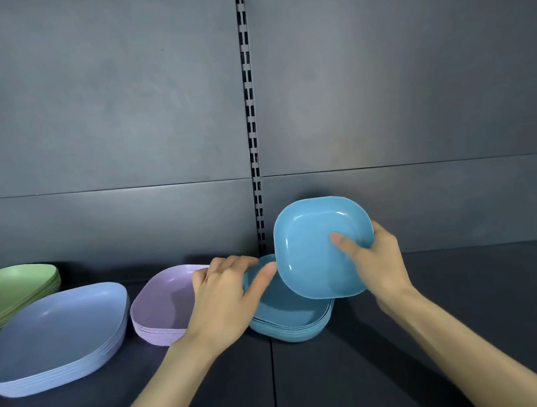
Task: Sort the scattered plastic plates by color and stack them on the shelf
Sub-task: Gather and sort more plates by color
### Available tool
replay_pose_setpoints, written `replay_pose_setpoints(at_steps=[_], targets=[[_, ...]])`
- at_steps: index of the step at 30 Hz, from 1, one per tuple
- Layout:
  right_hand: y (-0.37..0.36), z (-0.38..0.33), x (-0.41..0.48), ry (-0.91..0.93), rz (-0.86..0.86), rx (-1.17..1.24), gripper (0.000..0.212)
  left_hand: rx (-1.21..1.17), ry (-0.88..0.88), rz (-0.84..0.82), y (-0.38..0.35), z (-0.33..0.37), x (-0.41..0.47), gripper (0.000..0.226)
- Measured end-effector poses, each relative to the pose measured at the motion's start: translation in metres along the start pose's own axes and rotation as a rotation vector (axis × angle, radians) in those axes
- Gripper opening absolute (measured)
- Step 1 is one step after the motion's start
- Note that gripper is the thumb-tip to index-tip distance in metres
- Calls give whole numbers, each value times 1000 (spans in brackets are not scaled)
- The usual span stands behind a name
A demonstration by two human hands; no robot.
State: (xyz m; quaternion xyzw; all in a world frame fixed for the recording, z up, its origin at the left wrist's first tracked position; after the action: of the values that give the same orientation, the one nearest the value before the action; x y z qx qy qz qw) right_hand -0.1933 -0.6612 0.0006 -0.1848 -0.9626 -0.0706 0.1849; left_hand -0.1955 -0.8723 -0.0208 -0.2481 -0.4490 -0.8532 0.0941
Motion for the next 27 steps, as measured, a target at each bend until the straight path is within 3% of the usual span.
replay_pose_setpoints(at_steps=[2,6,9,11,16,22,27], targets=[[-7,-1,-5,-9,-58,42,20,-79,-34,-47,-1,3,-3,56],[-12,-2,-12,25,-147,19,18,-376,-1,-2,1,6,-5,12],[-9,-3,-12,66,-100,-61,31,-473,38,72,7,5,-5,15],[-7,-2,-13,146,-33,-124,39,-440,56,107,7,1,-6,18],[-10,13,-16,275,-79,-248,26,-148,50,127,4,-10,-5,25],[-11,27,-11,229,-162,-451,11,-10,36,120,3,-17,0,20],[-11,33,-9,188,-238,-616,19,154,16,147,-1,-21,0,13]])
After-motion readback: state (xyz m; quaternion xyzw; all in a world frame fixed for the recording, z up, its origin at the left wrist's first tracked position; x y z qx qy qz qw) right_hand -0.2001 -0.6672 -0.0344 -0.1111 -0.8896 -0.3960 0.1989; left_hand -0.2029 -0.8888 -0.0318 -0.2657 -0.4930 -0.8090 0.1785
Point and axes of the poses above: each hand's wrist, its own x-axis towards the middle knuckle, its own y-axis out of the back of the hand, z = x × y, the point moved 1 cm from there along x, towards the middle knuckle, and after that the axes turned 4 degrees about y, right-handed, at the moved point
